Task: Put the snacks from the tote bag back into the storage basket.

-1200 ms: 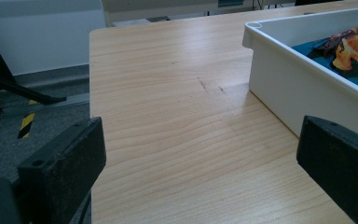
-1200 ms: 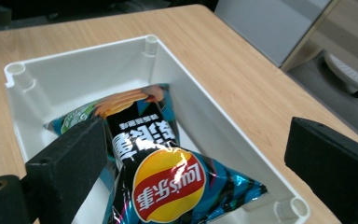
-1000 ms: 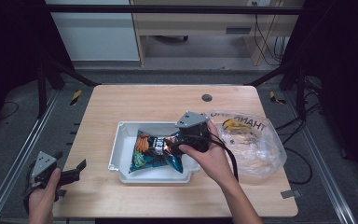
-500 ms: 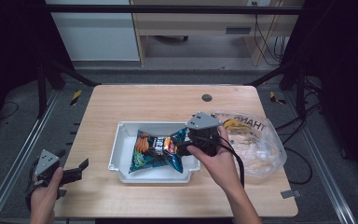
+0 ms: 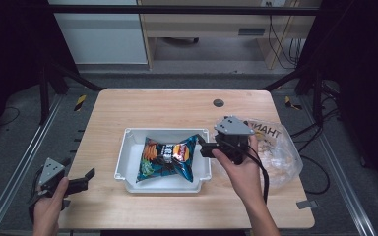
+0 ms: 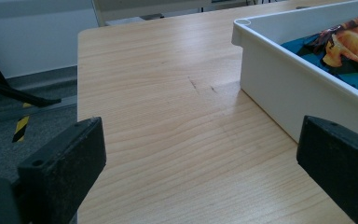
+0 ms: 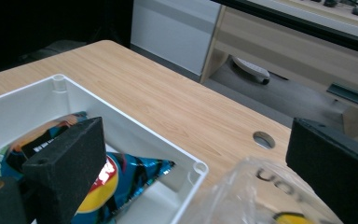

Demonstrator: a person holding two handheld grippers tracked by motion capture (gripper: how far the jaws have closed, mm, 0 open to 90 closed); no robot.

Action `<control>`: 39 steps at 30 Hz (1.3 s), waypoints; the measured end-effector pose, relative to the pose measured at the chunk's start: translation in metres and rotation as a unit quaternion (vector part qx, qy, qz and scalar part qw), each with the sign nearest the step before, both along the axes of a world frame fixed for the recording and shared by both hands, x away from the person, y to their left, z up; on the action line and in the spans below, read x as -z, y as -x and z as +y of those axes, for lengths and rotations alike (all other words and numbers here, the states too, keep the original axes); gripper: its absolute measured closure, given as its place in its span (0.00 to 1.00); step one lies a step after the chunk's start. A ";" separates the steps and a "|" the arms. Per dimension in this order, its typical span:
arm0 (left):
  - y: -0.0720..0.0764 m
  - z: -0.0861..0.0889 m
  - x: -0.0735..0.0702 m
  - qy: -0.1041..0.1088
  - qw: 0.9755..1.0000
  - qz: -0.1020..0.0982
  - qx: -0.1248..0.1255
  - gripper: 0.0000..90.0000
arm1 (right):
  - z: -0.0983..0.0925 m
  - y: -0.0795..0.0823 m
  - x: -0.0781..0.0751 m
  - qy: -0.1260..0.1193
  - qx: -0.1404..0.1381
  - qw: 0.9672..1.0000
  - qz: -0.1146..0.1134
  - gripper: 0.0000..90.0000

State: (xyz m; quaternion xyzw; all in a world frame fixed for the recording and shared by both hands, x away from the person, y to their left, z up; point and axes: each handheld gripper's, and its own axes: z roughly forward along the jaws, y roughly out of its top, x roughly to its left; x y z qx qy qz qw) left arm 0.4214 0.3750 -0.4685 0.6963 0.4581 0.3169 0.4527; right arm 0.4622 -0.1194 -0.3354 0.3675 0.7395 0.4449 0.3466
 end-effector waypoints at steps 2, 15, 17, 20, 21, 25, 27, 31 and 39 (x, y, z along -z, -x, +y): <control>0.000 0.000 0.000 0.000 1.000 0.001 0.000 0.01 | -0.009 0.001 0.001 -0.002 0.012 1.000 0.001 0.06; 0.000 -0.001 0.000 0.000 1.000 0.002 0.004 0.01 | -0.043 -0.002 0.005 -0.003 0.091 0.996 -0.001 0.06; 0.000 -0.001 0.000 -0.001 1.000 0.001 0.004 0.01 | -0.047 -0.002 0.005 -0.002 0.098 0.995 -0.002 0.06; 0.000 -0.001 0.000 -0.002 1.000 0.002 0.004 0.01 | -0.055 -0.002 0.003 -0.006 0.112 0.994 -0.003 0.06; 0.001 -0.001 0.000 -0.001 1.000 0.001 0.004 0.01 | -0.059 -0.001 0.002 -0.011 0.117 0.993 -0.006 0.06; 0.001 0.001 0.002 0.001 1.000 0.004 -0.003 0.01 | -0.072 0.002 -0.002 -0.029 0.131 0.991 -0.006 0.06; 0.000 0.002 0.004 0.002 1.000 0.008 -0.008 0.01 | -0.078 0.004 -0.003 -0.037 0.129 0.991 -0.003 0.06; 0.001 0.005 0.003 0.005 1.000 0.006 -0.016 0.01 | -0.090 0.013 -0.003 -0.037 0.139 0.990 -0.005 0.06; 0.003 0.005 0.001 0.003 1.000 0.002 -0.020 0.01 | -0.115 0.026 0.009 -0.030 0.156 0.987 0.002 0.06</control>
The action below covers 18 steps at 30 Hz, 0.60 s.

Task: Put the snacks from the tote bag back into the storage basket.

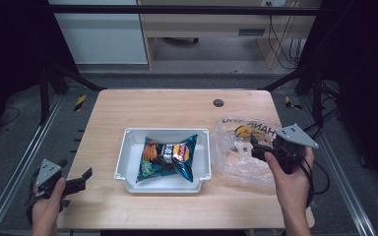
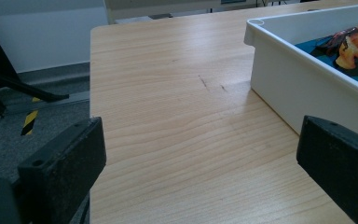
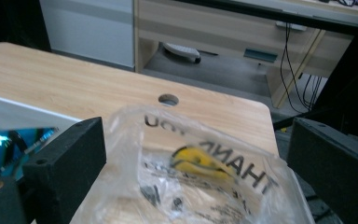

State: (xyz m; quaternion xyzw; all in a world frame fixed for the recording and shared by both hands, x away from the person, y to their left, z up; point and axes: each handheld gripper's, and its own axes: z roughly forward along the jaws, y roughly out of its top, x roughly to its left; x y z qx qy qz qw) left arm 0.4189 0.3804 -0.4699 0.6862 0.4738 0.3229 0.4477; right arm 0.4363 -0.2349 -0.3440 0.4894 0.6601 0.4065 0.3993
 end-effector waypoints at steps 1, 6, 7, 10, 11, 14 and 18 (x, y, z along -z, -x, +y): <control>0.000 0.000 0.000 0.000 1.000 0.000 0.000 0.01 | -0.002 0.001 0.003 0.002 0.002 1.000 0.002 0.06; -0.001 0.000 0.001 -0.002 1.000 0.002 0.002 0.01 | -0.013 0.008 0.019 0.000 0.003 1.000 0.021 0.06; -0.001 0.000 0.001 -0.005 1.000 0.004 0.003 0.01 | -0.015 0.009 0.022 0.001 0.005 1.000 0.024 0.06; -0.001 0.000 0.001 -0.004 1.000 0.001 0.004 0.01 | -0.020 0.011 0.033 -0.008 0.010 0.999 0.034 0.06; -0.001 0.000 0.001 -0.006 1.000 0.002 0.004 0.01 | -0.021 0.011 0.036 -0.010 0.011 0.999 0.038 0.06; -0.001 0.000 0.001 -0.006 1.000 0.003 0.004 0.01 | -0.022 0.013 0.043 -0.014 0.011 0.999 0.041 0.06; -0.001 0.000 0.001 -0.007 1.000 0.003 0.003 0.01 | -0.022 0.015 0.051 -0.014 0.009 0.999 0.050 0.06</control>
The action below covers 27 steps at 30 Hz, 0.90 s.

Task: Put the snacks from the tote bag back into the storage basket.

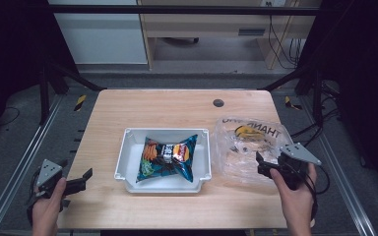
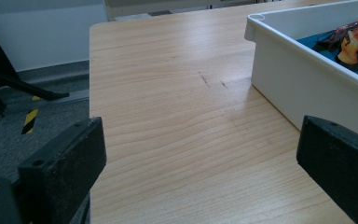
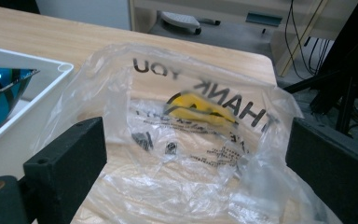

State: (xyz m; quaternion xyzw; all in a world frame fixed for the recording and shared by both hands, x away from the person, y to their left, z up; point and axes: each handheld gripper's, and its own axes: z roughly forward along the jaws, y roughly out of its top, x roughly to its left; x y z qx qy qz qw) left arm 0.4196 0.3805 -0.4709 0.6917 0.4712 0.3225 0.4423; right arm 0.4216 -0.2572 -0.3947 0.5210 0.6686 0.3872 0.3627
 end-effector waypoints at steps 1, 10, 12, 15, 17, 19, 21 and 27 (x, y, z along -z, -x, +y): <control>0.000 0.000 0.000 -0.001 1.000 0.000 0.000 0.01 | 0.000 0.000 0.002 0.000 0.001 1.000 0.002 0.06; 0.000 -0.001 0.001 0.002 1.000 0.002 0.000 0.01 | 0.000 0.001 0.020 0.011 -0.003 1.000 0.027 0.06; 0.000 -0.001 0.001 0.002 1.000 0.002 0.000 0.01 | 0.001 0.001 0.021 0.013 -0.006 1.000 0.026 0.06; -0.001 -0.001 0.001 -0.001 1.000 0.004 0.002 0.01 | 0.002 0.000 0.024 0.012 -0.012 0.999 0.031 0.06; -0.001 -0.001 0.001 -0.001 1.000 0.004 0.003 0.01 | 0.003 0.000 0.026 0.013 -0.019 0.999 0.034 0.06; -0.001 -0.001 0.001 -0.003 1.000 0.004 0.004 0.01 | 0.005 0.001 0.030 0.017 -0.033 0.999 0.036 0.05; -0.001 -0.001 0.001 -0.003 1.000 0.004 0.004 0.01 | 0.007 0.001 0.032 0.020 -0.043 0.998 0.040 0.05; -0.001 -0.001 0.001 -0.003 1.000 0.004 0.006 0.01 | 0.015 0.001 0.040 0.026 -0.082 0.995 0.050 0.05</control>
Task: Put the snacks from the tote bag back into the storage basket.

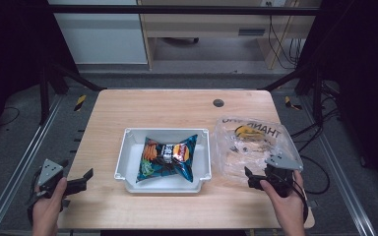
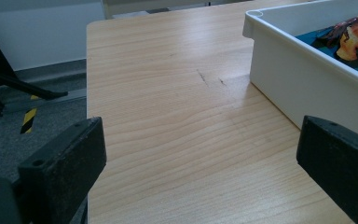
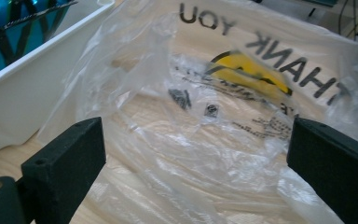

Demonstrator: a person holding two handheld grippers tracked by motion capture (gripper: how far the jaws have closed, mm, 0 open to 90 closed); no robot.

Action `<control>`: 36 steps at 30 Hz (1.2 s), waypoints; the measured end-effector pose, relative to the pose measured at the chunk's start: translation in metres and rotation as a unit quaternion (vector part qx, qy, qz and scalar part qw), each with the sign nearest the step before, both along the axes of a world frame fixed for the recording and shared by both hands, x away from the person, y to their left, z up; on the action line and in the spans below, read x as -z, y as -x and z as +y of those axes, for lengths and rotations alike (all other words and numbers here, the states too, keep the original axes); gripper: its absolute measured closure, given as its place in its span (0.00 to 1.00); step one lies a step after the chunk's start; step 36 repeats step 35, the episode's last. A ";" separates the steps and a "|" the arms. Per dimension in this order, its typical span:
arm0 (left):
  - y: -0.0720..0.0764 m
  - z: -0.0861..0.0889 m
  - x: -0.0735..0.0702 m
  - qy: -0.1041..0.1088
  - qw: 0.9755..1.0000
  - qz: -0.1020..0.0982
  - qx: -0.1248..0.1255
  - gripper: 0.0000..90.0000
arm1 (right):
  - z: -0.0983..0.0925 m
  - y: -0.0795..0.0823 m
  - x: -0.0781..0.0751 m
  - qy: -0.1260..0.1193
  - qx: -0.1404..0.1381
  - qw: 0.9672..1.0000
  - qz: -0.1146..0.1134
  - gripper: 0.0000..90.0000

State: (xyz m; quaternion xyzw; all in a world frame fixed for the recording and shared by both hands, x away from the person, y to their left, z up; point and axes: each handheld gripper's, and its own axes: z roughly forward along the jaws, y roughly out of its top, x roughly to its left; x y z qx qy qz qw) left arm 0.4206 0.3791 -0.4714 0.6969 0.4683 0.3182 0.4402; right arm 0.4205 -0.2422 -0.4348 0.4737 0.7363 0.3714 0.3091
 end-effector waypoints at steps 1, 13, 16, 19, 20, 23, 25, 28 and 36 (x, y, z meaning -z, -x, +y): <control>0.000 0.000 0.000 0.000 1.000 0.000 0.000 0.01 | 0.001 0.000 0.001 0.001 -0.003 1.000 0.004 0.05; 0.000 -0.001 0.000 0.002 1.000 -0.002 0.000 0.01 | 0.011 -0.002 0.019 0.023 -0.064 0.996 0.054 0.06; 0.000 -0.001 0.000 0.003 1.000 -0.002 0.002 0.01 | 0.014 -0.003 0.025 0.031 -0.081 0.994 0.073 0.06; 0.000 -0.001 -0.001 0.003 1.000 -0.005 0.005 0.01 | 0.017 -0.005 0.031 0.044 -0.093 0.991 0.088 0.07; 0.000 -0.001 -0.001 0.002 1.000 -0.005 0.006 0.01 | 0.017 -0.005 0.032 0.046 -0.095 0.990 0.092 0.08; 0.000 -0.001 -0.001 0.001 1.000 -0.004 0.007 0.01 | 0.019 -0.006 0.037 0.055 -0.101 0.988 0.102 0.08; -0.001 -0.001 -0.001 0.001 1.000 -0.004 0.007 0.01 | 0.021 -0.006 0.041 0.062 -0.104 0.987 0.107 0.08; -0.001 -0.002 -0.001 0.001 1.000 -0.001 0.007 0.01 | 0.023 -0.007 0.045 0.078 -0.110 0.984 0.113 0.08; -0.003 -0.008 0.002 -0.033 0.999 0.018 0.016 0.01 | 0.024 -0.007 0.050 0.095 -0.115 0.982 0.116 0.08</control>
